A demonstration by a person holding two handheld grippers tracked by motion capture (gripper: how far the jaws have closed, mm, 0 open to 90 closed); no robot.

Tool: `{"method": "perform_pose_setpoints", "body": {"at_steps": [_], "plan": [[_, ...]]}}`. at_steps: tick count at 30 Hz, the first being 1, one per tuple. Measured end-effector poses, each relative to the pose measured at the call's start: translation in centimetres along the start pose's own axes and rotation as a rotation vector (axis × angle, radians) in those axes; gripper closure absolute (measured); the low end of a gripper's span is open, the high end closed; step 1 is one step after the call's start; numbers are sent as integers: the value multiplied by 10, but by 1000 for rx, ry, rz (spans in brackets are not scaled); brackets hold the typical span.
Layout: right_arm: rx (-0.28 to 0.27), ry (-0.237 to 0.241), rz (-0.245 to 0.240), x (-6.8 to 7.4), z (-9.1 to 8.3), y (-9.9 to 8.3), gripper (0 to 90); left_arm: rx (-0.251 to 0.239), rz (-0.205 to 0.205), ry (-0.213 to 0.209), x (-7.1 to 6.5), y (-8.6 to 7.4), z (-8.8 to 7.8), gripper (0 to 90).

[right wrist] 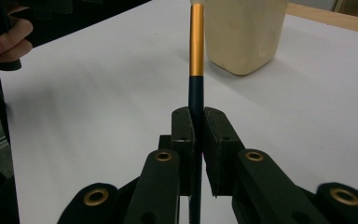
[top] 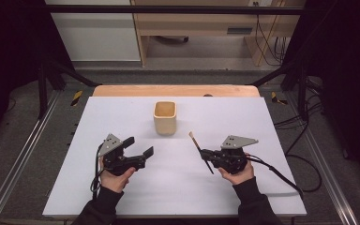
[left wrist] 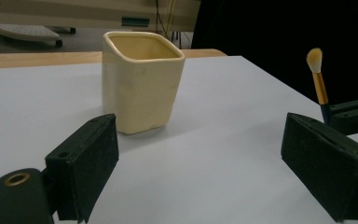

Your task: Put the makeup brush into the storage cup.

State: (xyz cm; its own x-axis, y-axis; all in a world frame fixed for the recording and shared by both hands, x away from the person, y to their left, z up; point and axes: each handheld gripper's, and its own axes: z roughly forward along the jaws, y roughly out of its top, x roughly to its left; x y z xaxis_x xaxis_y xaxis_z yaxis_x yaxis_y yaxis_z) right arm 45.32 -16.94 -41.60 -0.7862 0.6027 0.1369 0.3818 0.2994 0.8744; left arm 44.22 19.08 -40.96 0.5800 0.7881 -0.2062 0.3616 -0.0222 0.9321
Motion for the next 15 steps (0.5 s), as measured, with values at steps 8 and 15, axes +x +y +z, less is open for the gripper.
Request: {"method": "perform_pose_setpoints", "body": {"at_steps": [8,15], "plan": [[-16,-9,3,2,0,1,830,-20,-26,-25,-14,4,12,110],[-15,-23,-3,4,1,0,830,-23,-29,-35,-28,4,26,113]]}}
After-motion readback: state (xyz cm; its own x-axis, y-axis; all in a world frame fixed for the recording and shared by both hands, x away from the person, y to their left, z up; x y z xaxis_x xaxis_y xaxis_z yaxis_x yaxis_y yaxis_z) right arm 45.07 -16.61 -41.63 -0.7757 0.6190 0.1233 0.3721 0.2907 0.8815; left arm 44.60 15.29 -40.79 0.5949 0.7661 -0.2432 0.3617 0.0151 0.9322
